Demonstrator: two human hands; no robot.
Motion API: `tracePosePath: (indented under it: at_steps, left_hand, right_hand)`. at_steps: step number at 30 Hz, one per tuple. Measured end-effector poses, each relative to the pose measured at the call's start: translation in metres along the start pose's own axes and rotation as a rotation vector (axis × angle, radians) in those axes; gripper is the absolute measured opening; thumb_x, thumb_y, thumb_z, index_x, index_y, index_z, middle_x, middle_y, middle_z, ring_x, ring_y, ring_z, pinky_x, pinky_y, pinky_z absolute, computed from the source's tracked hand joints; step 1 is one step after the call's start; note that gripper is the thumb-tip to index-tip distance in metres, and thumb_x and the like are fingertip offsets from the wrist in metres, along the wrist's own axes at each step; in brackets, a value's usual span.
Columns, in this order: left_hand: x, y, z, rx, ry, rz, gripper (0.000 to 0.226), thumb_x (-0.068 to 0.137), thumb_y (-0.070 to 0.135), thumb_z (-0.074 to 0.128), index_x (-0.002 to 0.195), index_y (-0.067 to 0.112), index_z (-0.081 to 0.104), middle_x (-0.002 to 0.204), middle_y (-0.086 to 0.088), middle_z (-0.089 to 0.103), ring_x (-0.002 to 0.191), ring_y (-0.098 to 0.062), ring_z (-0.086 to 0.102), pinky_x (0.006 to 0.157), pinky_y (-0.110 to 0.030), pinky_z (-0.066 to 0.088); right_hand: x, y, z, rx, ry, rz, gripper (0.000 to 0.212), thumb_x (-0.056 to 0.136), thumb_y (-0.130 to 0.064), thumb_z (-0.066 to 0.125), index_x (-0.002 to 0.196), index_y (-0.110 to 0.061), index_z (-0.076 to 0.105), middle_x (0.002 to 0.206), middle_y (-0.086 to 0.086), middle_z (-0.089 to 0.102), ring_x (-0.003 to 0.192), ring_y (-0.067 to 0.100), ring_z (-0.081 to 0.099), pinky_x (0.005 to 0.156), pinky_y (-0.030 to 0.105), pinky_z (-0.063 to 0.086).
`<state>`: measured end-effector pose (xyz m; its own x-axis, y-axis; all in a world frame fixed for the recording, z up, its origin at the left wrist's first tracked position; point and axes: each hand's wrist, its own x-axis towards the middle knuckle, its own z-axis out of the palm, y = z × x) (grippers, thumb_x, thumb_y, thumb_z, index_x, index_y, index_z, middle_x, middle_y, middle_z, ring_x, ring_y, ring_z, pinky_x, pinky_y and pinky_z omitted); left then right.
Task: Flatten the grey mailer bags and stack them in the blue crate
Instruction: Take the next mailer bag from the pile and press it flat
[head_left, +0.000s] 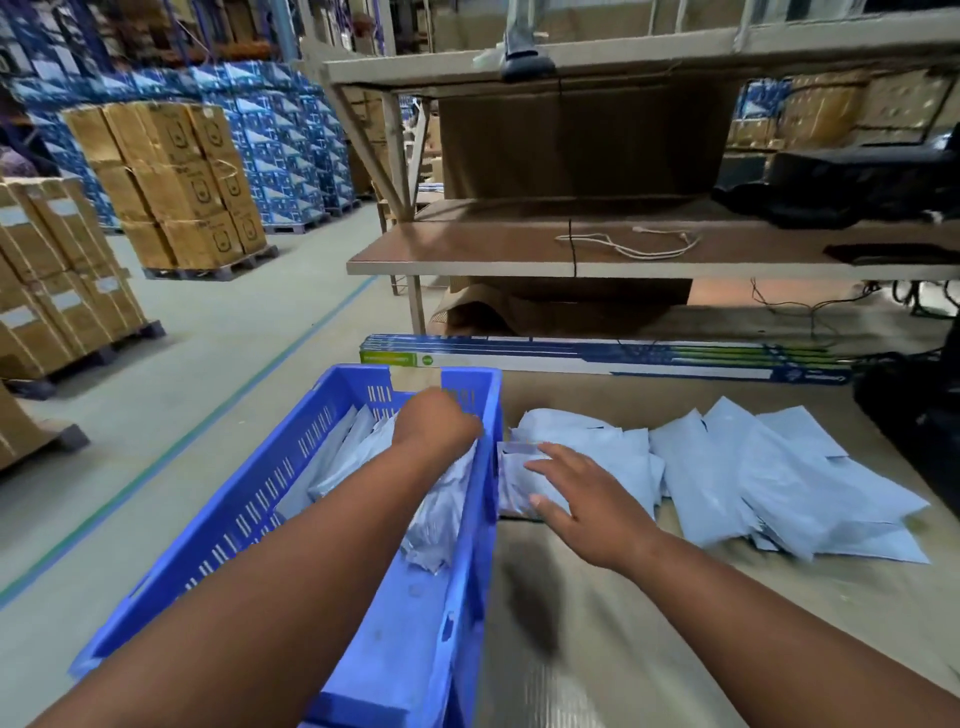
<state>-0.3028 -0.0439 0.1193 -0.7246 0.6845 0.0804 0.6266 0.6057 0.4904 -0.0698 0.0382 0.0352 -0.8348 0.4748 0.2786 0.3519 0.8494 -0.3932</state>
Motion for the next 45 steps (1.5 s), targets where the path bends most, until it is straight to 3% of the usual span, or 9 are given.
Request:
tracePosePath:
  at_steps: [4, 8, 13, 16, 20, 26, 32, 39, 45]
  left_hand:
    - [-0.019, 0.061, 0.009, 0.277, -0.070, 0.258, 0.022, 0.082, 0.036, 0.068, 0.094, 0.018, 0.073, 0.096, -0.005, 0.069, 0.100, -0.030, 0.066, 0.075, -0.033, 0.055]
    - [-0.048, 0.102, 0.058, 0.469, -0.194, 0.517, 0.040, 0.088, 0.041, 0.069, 0.122, 0.020, 0.068, 0.124, -0.010, 0.063, 0.121, -0.032, 0.057, 0.095, -0.042, 0.055]
    - [-0.059, 0.090, 0.124, 0.614, -0.326, 0.482, 0.063, 0.084, 0.035, 0.073, 0.139, 0.016, 0.049, 0.134, -0.011, 0.056, 0.128, -0.033, 0.056, 0.100, -0.048, 0.051]
    - [-0.053, 0.069, 0.150, 0.716, -0.316, 0.484, 0.084, 0.078, 0.049, 0.078, 0.145, 0.018, 0.038, 0.139, -0.007, 0.049, 0.133, -0.031, 0.047, 0.105, -0.054, 0.045]
    - [-0.050, 0.056, 0.166, 0.831, -0.366, 0.591, 0.077, 0.079, 0.051, 0.076, 0.142, 0.022, 0.042, 0.138, -0.007, 0.050, 0.131, -0.034, 0.047, 0.109, -0.060, 0.036]
    - [-0.102, 0.059, 0.184, 0.778, -0.450, 0.598, 0.069, 0.074, 0.050, 0.072, 0.136, 0.028, 0.050, 0.133, -0.009, 0.048, 0.130, -0.035, 0.043, 0.112, -0.063, 0.028]
    - [-0.180, 0.067, 0.199, 0.530, -0.433, 0.683, 0.078, 0.075, 0.080, 0.055, 0.138, 0.036, 0.051, 0.122, -0.005, 0.047, 0.115, -0.032, 0.046, 0.102, -0.045, 0.040]
    - [-0.243, 0.072, 0.217, 0.318, -0.433, 0.856, 0.086, 0.083, 0.087, 0.049, 0.152, 0.037, 0.040, 0.128, 0.001, 0.043, 0.115, -0.024, 0.041, 0.100, -0.042, 0.040]
    - [-0.265, 0.077, 0.235, 0.158, -0.302, 0.941, 0.086, 0.089, 0.077, 0.059, 0.151, 0.019, 0.050, 0.133, -0.005, 0.051, 0.118, -0.026, 0.049, 0.108, -0.047, 0.042]
  right_hand:
    - [0.002, 0.043, -0.001, -0.273, -0.087, 0.067, 0.049, 0.095, -0.053, 0.055, 0.136, -0.029, 0.064, 0.154, 0.003, 0.052, 0.135, 0.030, 0.054, 0.107, 0.042, 0.047]
    - [0.005, 0.067, -0.003, -0.236, -0.169, 0.200, 0.065, 0.088, -0.053, 0.065, 0.144, -0.025, 0.052, 0.155, 0.003, 0.045, 0.140, 0.029, 0.047, 0.110, 0.042, 0.041]
    - [0.007, 0.092, 0.008, -0.325, -0.316, 0.242, 0.092, 0.087, -0.052, 0.063, 0.165, -0.035, 0.016, 0.173, -0.001, 0.016, 0.160, 0.022, 0.015, 0.127, 0.056, 0.016]
    - [-0.002, 0.109, 0.016, -0.322, -0.355, 0.213, 0.093, 0.083, -0.054, 0.062, 0.163, -0.035, 0.019, 0.164, -0.002, 0.031, 0.152, 0.024, 0.027, 0.121, 0.058, 0.021]
    - [-0.033, 0.123, 0.018, -0.325, -0.352, 0.125, 0.087, 0.080, -0.069, 0.053, 0.157, -0.032, 0.037, 0.150, 0.000, 0.050, 0.140, 0.027, 0.044, 0.112, 0.055, 0.032]
    - [-0.104, 0.131, 0.013, -0.222, -0.355, 0.114, 0.080, 0.079, -0.072, 0.048, 0.149, -0.033, 0.048, 0.135, -0.004, 0.059, 0.122, 0.025, 0.056, 0.106, 0.044, 0.040]
    - [-0.204, 0.151, -0.016, -0.068, -0.342, 0.168, 0.079, 0.086, -0.066, 0.056, 0.158, -0.038, 0.041, 0.160, -0.011, 0.039, 0.145, 0.013, 0.037, 0.123, 0.029, 0.027]
    - [-0.293, 0.165, -0.054, -0.048, -0.325, 0.212, 0.070, 0.093, -0.061, 0.054, 0.159, -0.045, 0.036, 0.165, -0.022, 0.027, 0.152, 0.004, 0.025, 0.125, 0.029, 0.026]
    - [-0.321, 0.179, -0.061, -0.056, -0.315, 0.220, 0.070, 0.094, -0.061, 0.056, 0.159, -0.046, 0.035, 0.167, -0.020, 0.027, 0.154, 0.006, 0.024, 0.125, 0.034, 0.027]
